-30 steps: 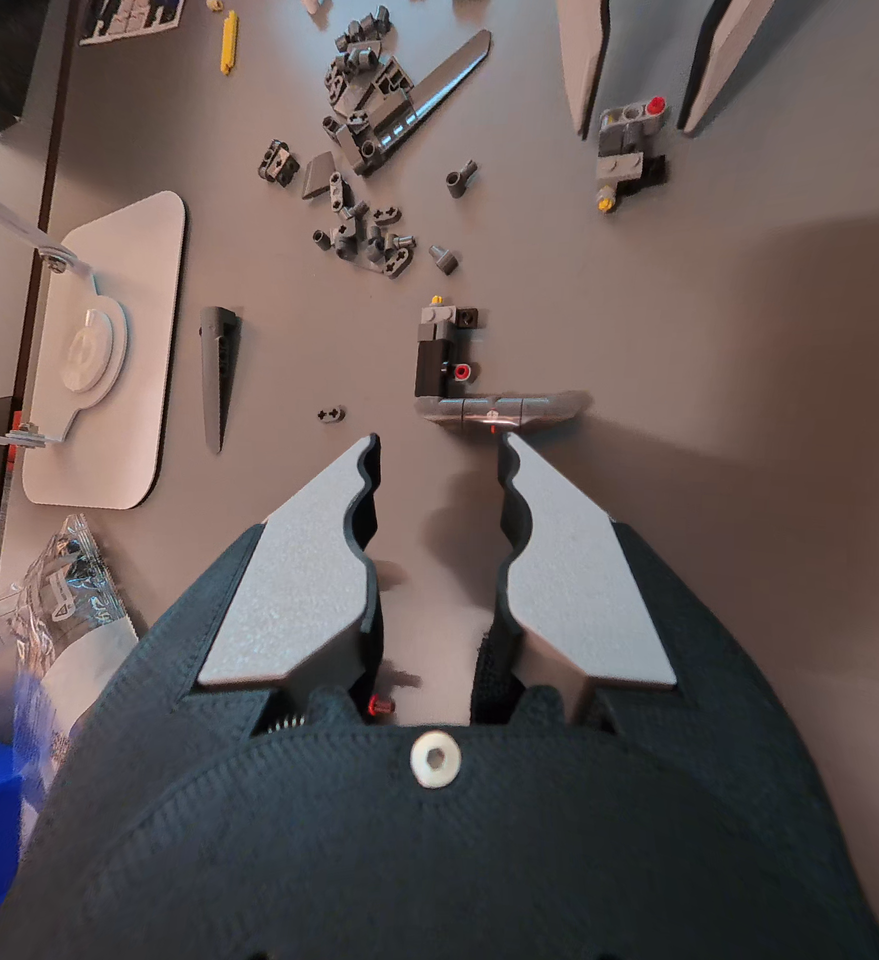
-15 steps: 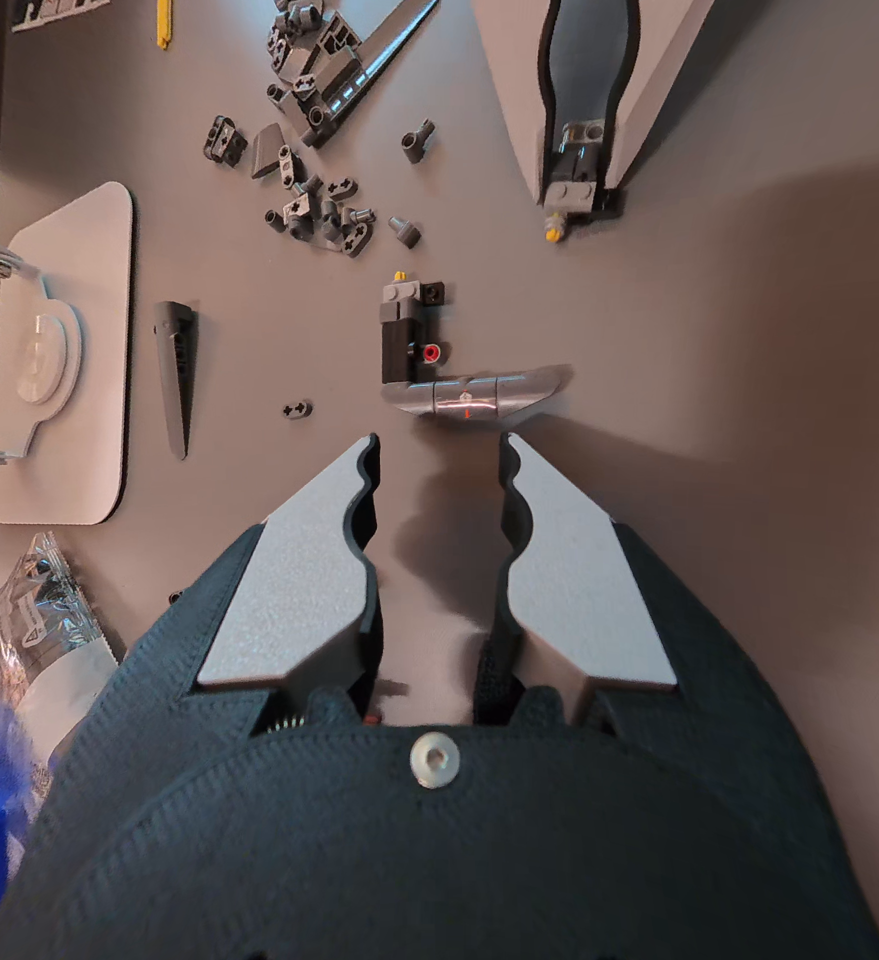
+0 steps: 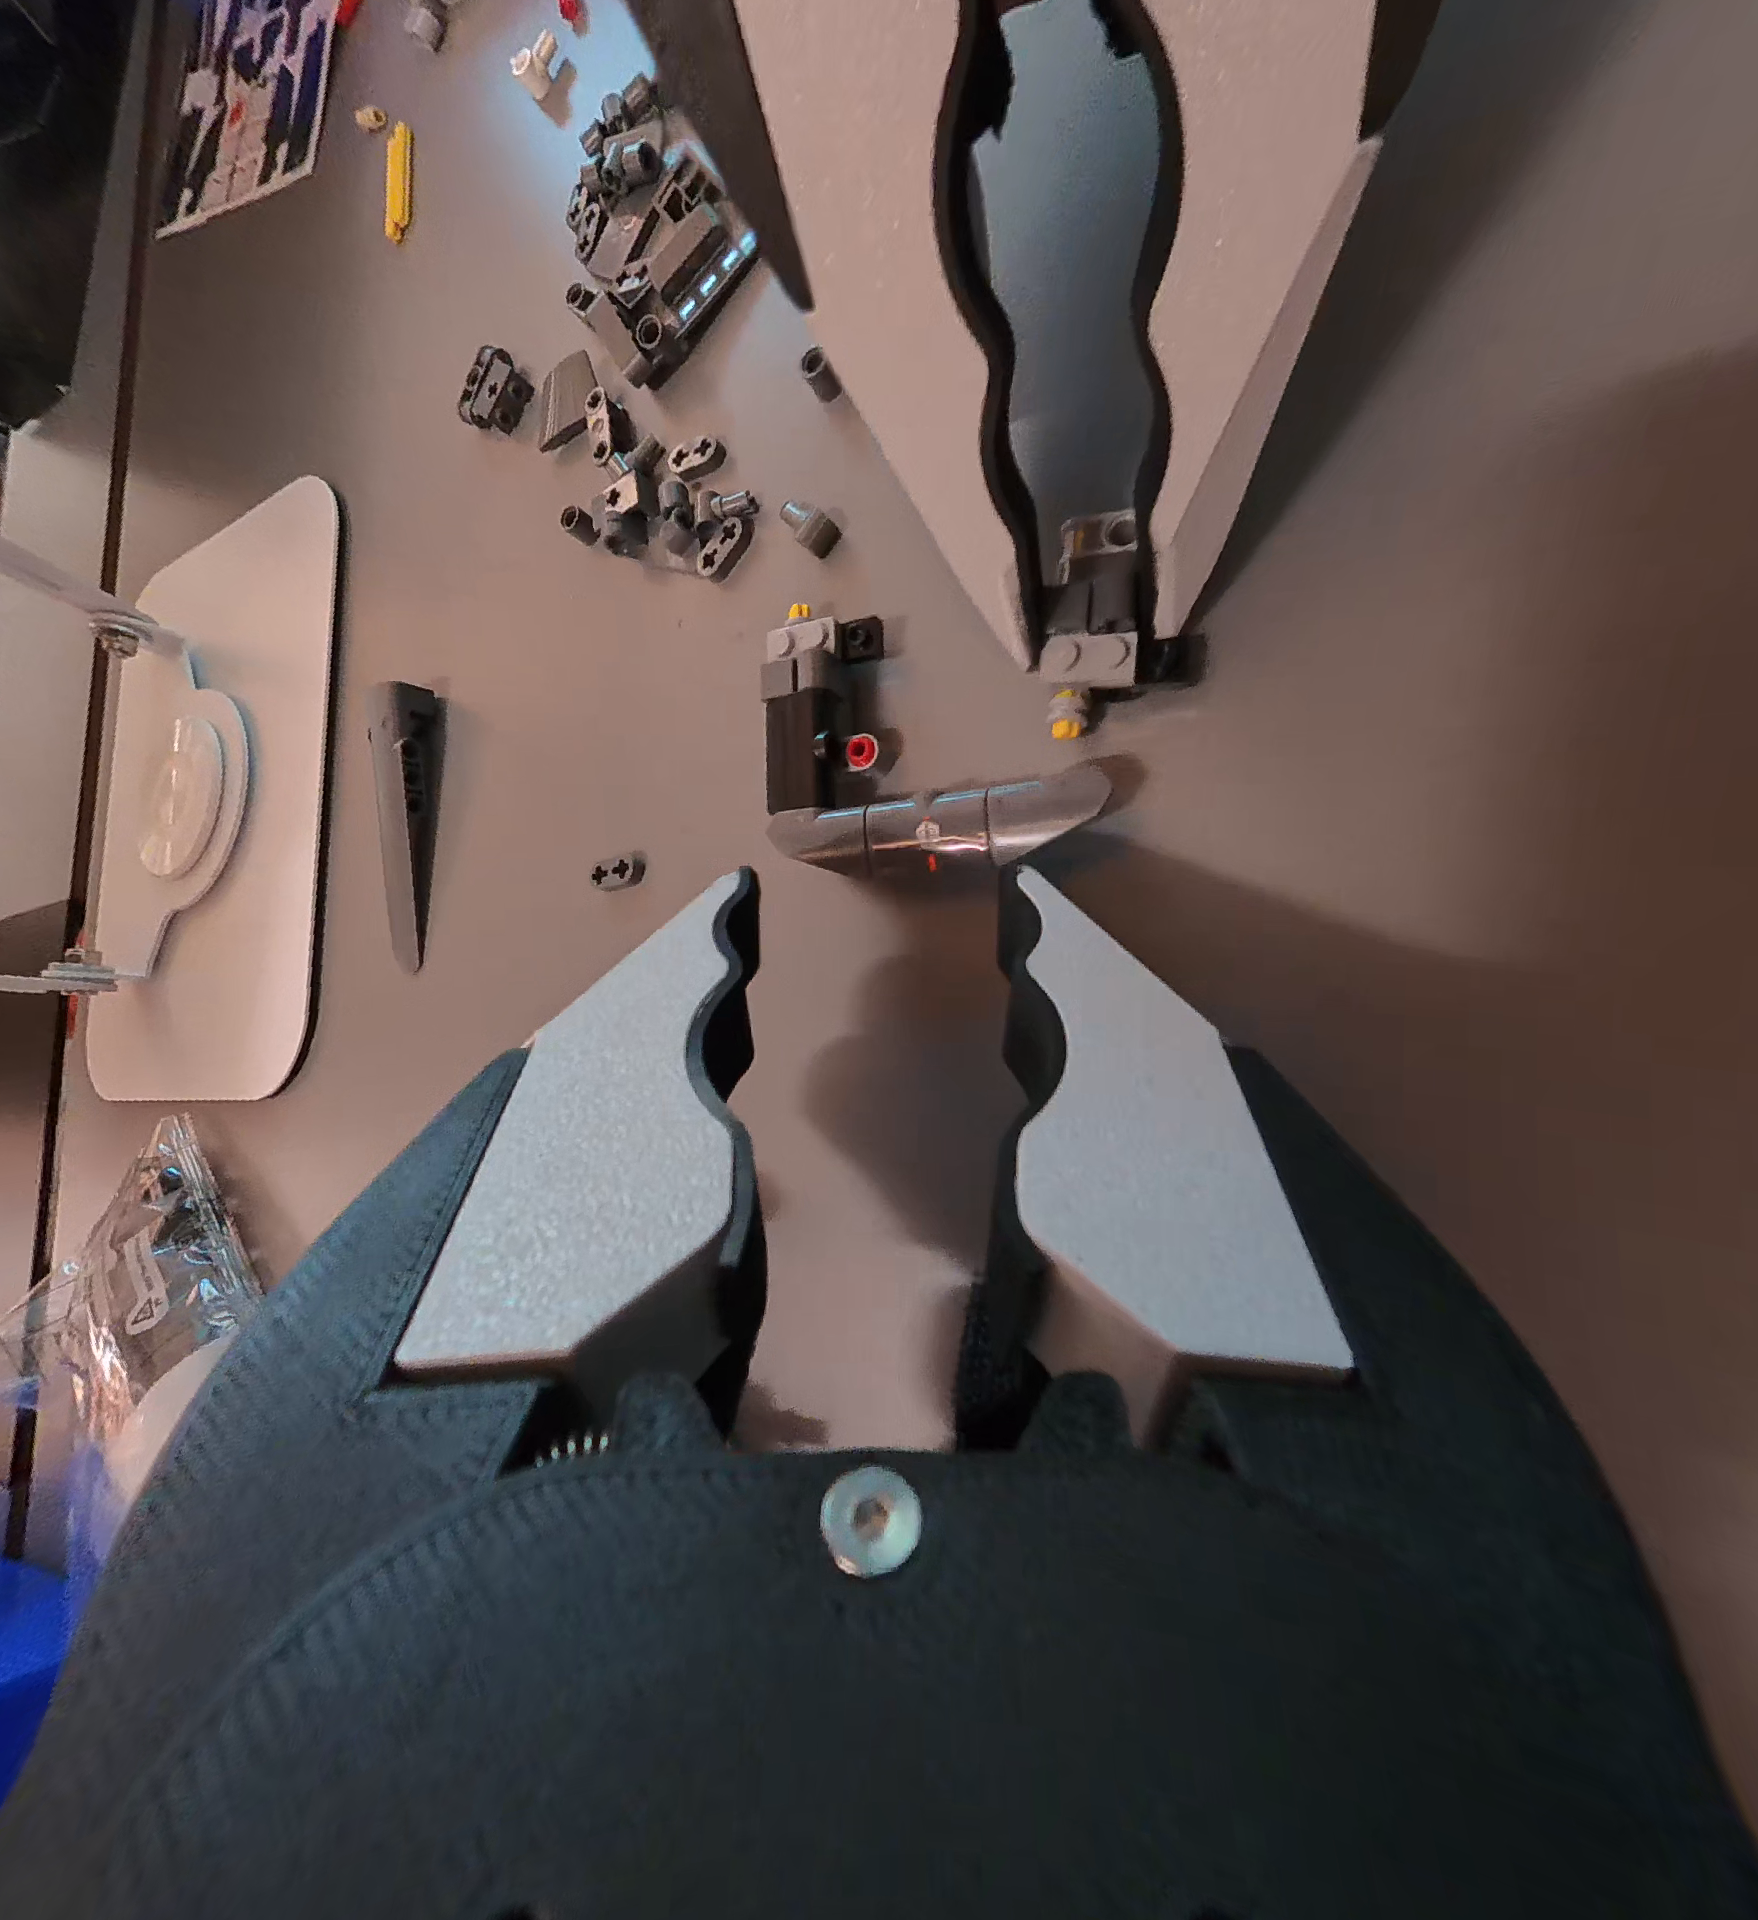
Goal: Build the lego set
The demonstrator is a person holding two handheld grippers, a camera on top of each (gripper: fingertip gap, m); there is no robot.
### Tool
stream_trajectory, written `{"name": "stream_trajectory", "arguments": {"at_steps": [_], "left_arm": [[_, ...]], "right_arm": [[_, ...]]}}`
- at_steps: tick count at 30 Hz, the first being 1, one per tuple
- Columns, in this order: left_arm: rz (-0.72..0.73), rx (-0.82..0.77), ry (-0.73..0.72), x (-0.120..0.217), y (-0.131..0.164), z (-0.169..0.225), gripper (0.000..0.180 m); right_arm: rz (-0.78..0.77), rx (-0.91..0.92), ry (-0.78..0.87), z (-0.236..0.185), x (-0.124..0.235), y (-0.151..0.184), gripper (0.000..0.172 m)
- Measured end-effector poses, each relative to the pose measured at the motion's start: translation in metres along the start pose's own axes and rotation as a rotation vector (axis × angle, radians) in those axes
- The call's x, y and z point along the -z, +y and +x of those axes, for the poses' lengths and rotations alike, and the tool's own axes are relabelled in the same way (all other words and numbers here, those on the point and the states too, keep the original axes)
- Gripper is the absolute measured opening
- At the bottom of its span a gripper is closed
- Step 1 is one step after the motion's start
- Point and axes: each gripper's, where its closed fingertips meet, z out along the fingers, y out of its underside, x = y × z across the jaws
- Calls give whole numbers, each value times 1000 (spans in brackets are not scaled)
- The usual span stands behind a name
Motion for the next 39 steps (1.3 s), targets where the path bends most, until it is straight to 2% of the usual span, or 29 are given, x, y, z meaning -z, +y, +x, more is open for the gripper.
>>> {"name": "stream_trajectory", "arguments": {"at_steps": [19,39], "left_arm": [[79,-249,-125,9,-12,14,32],[111,-461,-127,-7,-42,39,23]], "right_arm": [[41,22,-60,0,-3,-4,13],[-25,133,-172,-26,26,27,13]]}}
